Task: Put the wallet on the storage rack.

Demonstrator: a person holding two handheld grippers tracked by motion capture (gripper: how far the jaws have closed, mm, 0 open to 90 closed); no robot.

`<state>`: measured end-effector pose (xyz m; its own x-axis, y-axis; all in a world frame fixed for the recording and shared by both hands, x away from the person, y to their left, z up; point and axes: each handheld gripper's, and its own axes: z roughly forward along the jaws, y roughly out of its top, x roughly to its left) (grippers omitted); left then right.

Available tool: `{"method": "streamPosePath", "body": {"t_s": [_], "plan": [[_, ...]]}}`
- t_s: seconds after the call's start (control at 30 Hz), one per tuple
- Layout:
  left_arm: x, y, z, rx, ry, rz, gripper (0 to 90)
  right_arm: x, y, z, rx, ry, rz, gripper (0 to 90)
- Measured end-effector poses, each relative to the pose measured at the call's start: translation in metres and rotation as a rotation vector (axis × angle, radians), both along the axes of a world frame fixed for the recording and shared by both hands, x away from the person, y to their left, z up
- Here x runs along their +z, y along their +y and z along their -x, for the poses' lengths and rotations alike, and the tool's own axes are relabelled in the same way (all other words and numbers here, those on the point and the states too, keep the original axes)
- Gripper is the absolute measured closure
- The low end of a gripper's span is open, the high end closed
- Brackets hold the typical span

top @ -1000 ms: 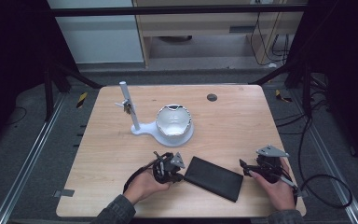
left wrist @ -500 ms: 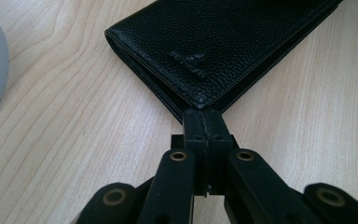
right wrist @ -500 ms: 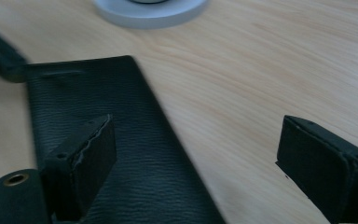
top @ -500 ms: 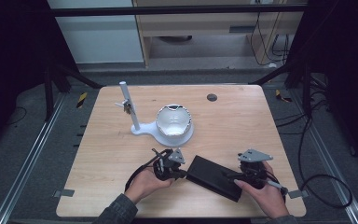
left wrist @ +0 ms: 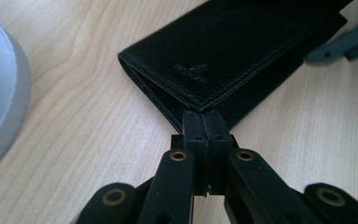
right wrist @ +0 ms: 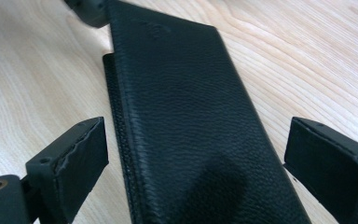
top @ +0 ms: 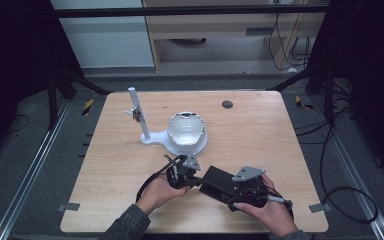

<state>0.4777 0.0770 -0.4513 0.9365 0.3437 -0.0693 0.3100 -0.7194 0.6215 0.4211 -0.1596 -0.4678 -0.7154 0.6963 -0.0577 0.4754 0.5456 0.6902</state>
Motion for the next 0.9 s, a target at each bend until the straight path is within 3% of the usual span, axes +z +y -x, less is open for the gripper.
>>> {"method": "streamPosePath", "body": {"t_s": [0.2,0.63,0.9], "plan": [[0.007,-0.004,-0.004,0.003,-0.005,-0.003,90.0,0.003,0.007,-0.005,0.021,0.008,0.064,9.3],[0.010,-0.007,-0.007,0.006,-0.003,-0.002,90.0,0.002,0.008,-0.006,0.027,0.022,0.099,13.2],[0.013,-0.009,-0.010,0.016,-0.003,0.005,90.0,0.003,0.015,-0.013,0.043,0.046,0.164,18.9]]}}
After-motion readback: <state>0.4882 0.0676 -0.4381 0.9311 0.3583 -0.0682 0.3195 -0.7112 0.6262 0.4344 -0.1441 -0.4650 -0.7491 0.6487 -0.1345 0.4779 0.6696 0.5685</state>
